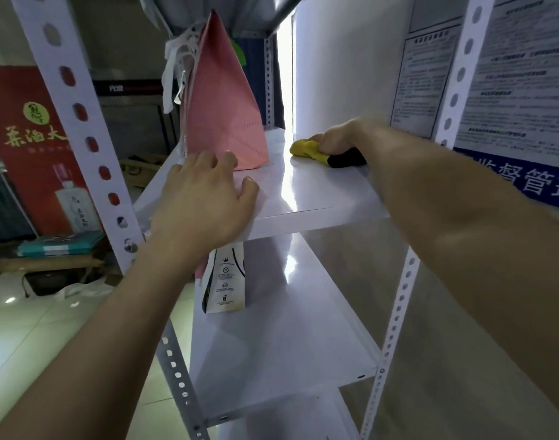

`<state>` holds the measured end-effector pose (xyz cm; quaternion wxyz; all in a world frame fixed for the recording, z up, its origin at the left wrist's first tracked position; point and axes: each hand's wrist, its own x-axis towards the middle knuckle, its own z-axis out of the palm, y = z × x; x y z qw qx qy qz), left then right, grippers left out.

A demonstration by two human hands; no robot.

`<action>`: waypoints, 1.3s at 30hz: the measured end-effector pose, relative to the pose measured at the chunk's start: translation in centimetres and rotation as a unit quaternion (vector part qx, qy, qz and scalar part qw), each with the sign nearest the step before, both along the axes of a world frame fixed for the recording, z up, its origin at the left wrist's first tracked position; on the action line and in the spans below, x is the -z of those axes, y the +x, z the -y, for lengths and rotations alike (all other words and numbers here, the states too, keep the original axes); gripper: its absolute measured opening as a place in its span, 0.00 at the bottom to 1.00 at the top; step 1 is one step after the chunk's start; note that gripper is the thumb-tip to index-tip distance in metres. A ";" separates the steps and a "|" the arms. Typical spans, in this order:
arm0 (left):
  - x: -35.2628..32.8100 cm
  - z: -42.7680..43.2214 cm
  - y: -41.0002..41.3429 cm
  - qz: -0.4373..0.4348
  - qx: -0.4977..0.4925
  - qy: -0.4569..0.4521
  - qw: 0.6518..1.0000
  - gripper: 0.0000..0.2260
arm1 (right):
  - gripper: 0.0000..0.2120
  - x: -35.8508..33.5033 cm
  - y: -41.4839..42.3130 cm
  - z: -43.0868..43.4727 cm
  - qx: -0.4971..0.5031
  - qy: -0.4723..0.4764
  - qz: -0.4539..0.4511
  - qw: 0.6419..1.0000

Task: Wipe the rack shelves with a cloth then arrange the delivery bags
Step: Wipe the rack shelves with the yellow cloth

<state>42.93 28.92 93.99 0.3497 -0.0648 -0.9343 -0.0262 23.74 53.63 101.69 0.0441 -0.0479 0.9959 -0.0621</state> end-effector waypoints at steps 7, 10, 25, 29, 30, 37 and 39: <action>0.3 0.5 -0.4 -0.014 -0.011 0.010 1.000 0.22 | 0.25 0.9 4.9 -0.5 -0.019 0.003 -0.014 1.000; -0.1 0.2 -0.2 -0.007 -0.001 0.021 1.000 0.23 | 0.25 1.5 8.5 -1.5 -0.044 -0.005 -0.032 0.999; -2.9 7.2 7.8 -0.218 -0.088 -0.031 0.971 0.39 | 0.23 2.3 15.6 5.9 -0.157 -0.081 -0.061 0.982; -2.1 9.0 7.6 -0.147 0.033 0.072 0.986 0.45 | 0.30 1.8 16.9 13.5 -0.214 -0.064 -0.052 0.973; -2.1 9.0 7.7 -0.135 0.055 0.091 0.985 0.45 | 0.30 2.0 17.6 14.8 -0.230 -0.062 -0.054 0.970; -1.7 8.5 7.5 -0.140 0.059 0.139 0.979 0.48 | 0.22 3.6 20.8 12.3 -0.291 -0.095 -0.091 0.948; -1.6 8.4 7.4 -0.149 0.064 0.149 0.976 0.47 | 0.22 3.6 21.4 10.0 -0.273 -0.104 -0.086 0.952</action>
